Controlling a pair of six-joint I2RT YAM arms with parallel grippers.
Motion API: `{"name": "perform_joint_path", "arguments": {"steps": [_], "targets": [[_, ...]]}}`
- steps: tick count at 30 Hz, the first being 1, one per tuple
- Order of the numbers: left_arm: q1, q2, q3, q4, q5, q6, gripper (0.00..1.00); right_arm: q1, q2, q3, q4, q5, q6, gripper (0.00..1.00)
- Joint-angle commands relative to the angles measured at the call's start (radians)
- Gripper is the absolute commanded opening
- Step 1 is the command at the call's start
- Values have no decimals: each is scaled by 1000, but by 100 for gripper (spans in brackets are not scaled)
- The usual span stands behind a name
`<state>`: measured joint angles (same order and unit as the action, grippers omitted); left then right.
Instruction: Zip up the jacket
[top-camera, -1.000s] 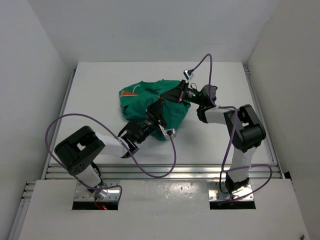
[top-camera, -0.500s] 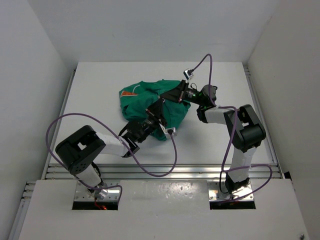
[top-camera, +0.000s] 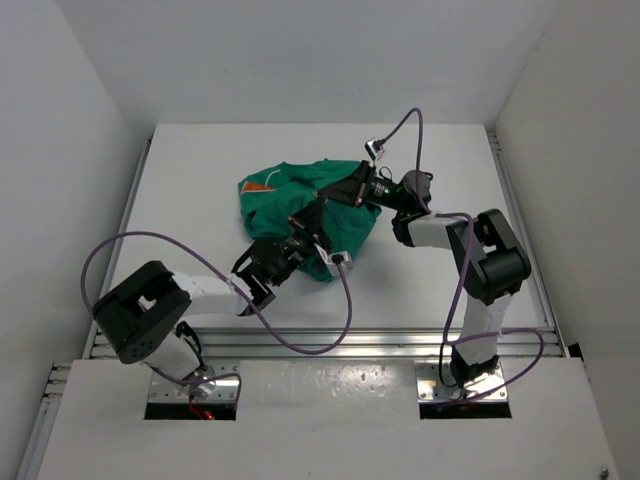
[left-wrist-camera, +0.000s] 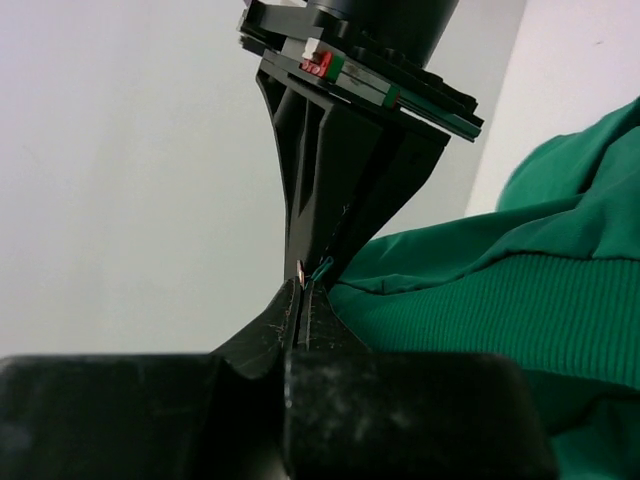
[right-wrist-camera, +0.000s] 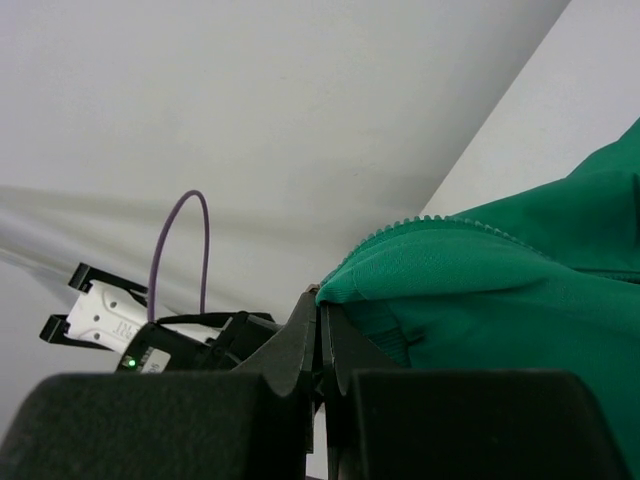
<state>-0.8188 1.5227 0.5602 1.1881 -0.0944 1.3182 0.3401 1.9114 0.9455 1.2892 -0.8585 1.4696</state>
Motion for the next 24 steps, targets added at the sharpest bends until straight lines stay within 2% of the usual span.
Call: {"name": "perform_joint_path", "arguments": {"steps": [1, 7, 8, 12, 20, 24], "targets": [[-5, -113, 58, -37, -67, -130, 0, -3, -6, 10, 154, -5, -25, 0], [6, -206, 177, -379, -77, -402, 0, -10, -14, 4, 151, -10, -31, 0], [6, -217, 210, -418, -55, -492, 0, -12, -12, 4, 151, -11, -29, 0], [47, -249, 282, -608, 5, -687, 0, -10, -11, 3, 151, -16, -34, 0], [124, -250, 394, -788, 67, -992, 0, -10, -11, 6, 154, -17, -38, 0], [156, -240, 434, -831, 107, -1080, 0, -13, -12, 3, 153, -20, -35, 0]]}}
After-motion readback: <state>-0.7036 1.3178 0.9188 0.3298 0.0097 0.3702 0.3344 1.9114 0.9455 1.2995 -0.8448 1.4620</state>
